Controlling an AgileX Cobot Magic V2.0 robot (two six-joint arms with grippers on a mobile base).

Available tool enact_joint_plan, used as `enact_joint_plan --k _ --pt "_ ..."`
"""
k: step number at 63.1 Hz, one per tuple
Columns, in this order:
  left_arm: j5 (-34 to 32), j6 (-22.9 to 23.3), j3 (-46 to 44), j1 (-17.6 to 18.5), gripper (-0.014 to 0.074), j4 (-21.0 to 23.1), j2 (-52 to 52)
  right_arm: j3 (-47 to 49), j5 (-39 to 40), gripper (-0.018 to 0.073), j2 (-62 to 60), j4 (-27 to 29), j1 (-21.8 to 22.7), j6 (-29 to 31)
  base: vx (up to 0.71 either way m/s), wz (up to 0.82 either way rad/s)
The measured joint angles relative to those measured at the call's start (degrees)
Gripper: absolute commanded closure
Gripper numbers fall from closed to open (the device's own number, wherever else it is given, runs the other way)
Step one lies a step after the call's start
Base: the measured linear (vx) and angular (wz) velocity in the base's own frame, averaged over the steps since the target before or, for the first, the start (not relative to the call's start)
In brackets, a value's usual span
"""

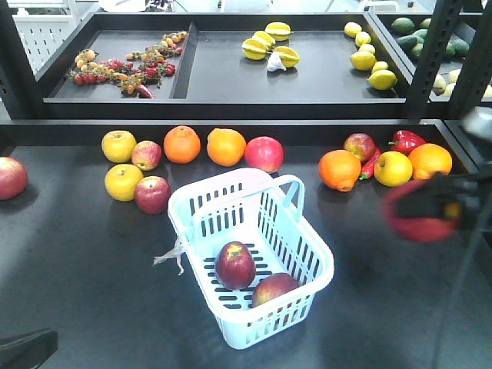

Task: Pick three apples into basket with both arms
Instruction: 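Withdraw the right gripper and grasp the third red apple, then place the third apple into the basket and release it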

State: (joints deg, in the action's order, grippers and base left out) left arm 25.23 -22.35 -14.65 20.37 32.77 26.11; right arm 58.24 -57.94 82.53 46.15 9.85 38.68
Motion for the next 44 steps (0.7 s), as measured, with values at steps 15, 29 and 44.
enact_joint_plan --k 15,29,44 --pt "0.0 0.0 0.0 0.0 0.0603 0.0 0.0 -0.06 11.43 0.0562 2.63 0.96 -17.64 -2.27 0.0 0.0" --pt "0.0 0.0 0.0 0.0 0.0603 0.0 0.0 -0.06 21.9 0.0502 11.38 1.41 -28.02 -2.62 0.0 0.0" --pt "0.0 0.0 0.0 0.0 0.0603 0.0 0.0 -0.06 24.58 0.0167 15.9 2.43 -29.94 -1.67 0.0 0.0"
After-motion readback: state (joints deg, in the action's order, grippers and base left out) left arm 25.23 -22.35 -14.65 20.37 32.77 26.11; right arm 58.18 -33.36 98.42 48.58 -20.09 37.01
